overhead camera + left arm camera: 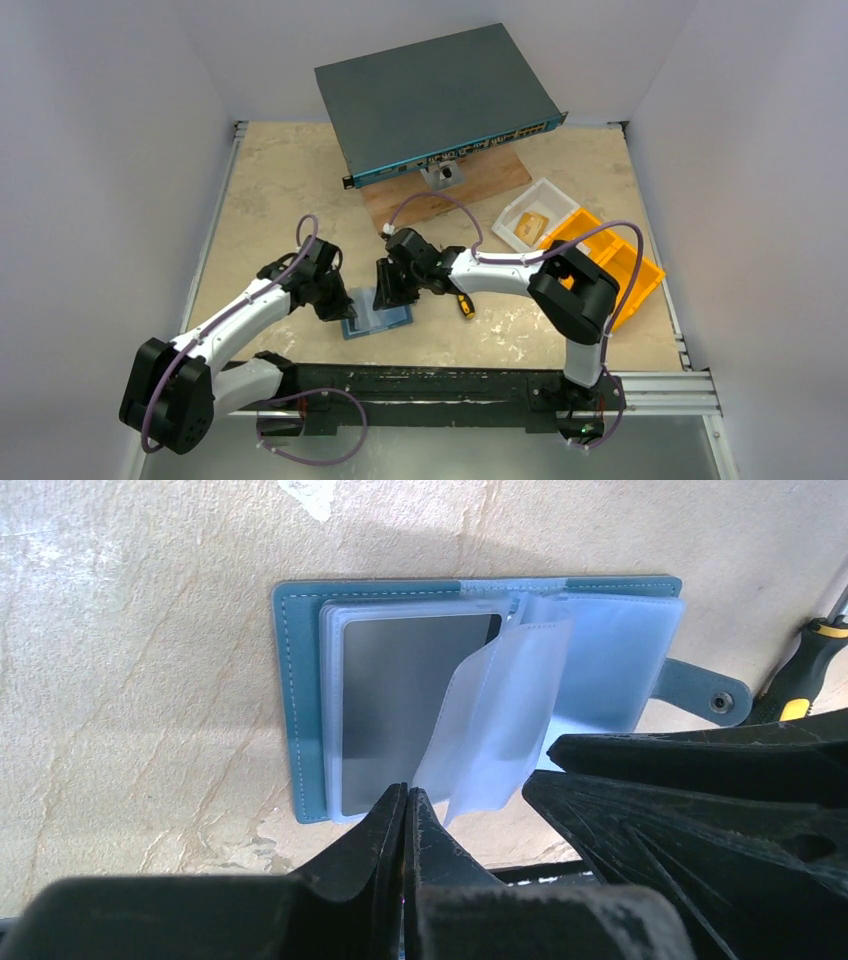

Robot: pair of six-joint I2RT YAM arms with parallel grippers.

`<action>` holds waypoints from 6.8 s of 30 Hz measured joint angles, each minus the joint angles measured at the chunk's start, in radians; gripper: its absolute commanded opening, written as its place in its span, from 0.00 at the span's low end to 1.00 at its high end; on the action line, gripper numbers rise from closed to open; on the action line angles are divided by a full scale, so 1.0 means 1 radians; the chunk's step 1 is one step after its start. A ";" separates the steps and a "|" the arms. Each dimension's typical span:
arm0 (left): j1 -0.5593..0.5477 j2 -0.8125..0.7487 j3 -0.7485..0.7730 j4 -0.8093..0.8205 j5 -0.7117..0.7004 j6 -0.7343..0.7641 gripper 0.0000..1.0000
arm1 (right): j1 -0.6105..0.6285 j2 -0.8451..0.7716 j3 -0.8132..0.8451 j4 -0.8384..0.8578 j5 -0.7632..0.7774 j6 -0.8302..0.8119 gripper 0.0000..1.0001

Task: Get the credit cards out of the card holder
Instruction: Remove the credit card from the card holder.

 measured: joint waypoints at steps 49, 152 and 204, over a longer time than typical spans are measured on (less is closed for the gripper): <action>-0.134 0.418 0.172 0.293 0.166 -0.044 0.31 | -0.086 -0.338 -0.132 -0.172 0.182 -0.017 0.29; 0.040 0.140 -0.016 0.124 -0.020 -0.132 0.00 | -0.126 0.079 -0.275 0.620 -0.301 0.267 0.24; 0.040 0.155 -0.002 0.108 -0.024 -0.151 0.00 | -0.176 0.062 -0.337 0.671 -0.276 0.289 0.29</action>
